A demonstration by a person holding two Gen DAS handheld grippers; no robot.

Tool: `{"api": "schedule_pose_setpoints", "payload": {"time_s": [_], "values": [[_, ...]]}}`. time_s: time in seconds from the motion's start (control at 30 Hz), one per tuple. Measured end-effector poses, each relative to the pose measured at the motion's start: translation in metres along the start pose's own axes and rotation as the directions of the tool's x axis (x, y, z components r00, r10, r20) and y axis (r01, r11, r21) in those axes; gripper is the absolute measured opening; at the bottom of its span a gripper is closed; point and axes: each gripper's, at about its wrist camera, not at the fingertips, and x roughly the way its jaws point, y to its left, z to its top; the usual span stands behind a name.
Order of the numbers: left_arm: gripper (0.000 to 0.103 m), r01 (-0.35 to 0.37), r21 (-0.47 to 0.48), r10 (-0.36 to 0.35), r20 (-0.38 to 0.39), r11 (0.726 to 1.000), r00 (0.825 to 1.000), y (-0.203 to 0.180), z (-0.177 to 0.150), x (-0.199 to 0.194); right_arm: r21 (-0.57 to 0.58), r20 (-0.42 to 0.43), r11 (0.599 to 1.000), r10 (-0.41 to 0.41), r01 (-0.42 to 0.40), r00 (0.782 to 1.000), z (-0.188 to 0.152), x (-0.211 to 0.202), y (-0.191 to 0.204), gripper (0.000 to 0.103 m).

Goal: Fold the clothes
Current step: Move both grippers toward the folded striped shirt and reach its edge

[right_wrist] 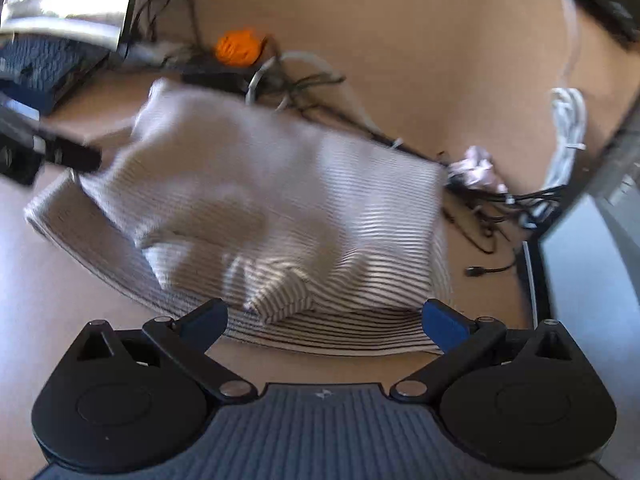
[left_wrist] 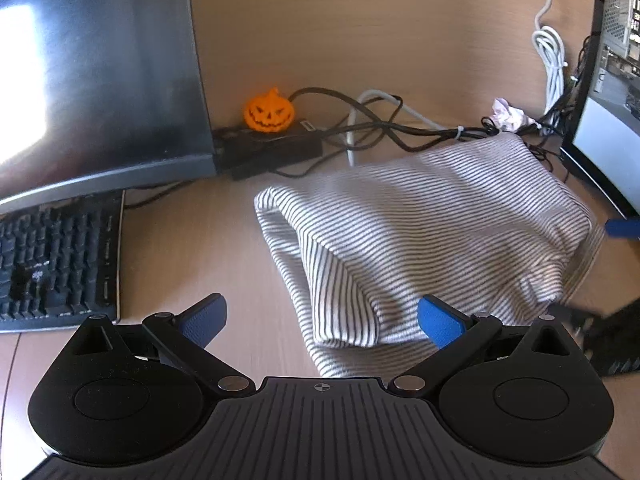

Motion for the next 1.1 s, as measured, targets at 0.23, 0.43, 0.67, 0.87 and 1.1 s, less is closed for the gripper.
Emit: {"api": "schedule_pose_setpoints", "payload": {"time_s": [0.23,0.43,0.67,0.87,1.1], "values": [[0.103,0.000,0.040,-0.002,0.040,0.999,0.999,-0.004,0.013,-0.008,0.140,0.162,0.971,-0.214,0.193,0.963,0.060,0.004,-0.025,0.103],[0.103,0.029,0.235,-0.049,0.080,0.972,0.996,-0.040,0.029,-0.001,0.138,0.226,0.969,-0.234,0.207,0.946,0.097,0.006,-0.040,0.103],[0.103,-0.100,0.214,0.082,0.089,0.972,0.993,-0.055,0.060,0.047,0.138,0.211,0.982,-0.156,0.128,0.965,0.080,0.004,-0.051,0.103],[0.103,-0.093,0.158,0.080,0.081,0.983,0.993,-0.047,0.083,0.060,0.166,0.169,0.986,-0.015,-0.014,0.986,0.039,0.004,-0.047,0.103],[0.103,-0.084,0.120,0.074,0.086,0.989,0.994,-0.039,0.097,0.055,0.126,0.218,0.985,0.088,-0.117,0.972,0.048,0.005,-0.039,0.103]]}}
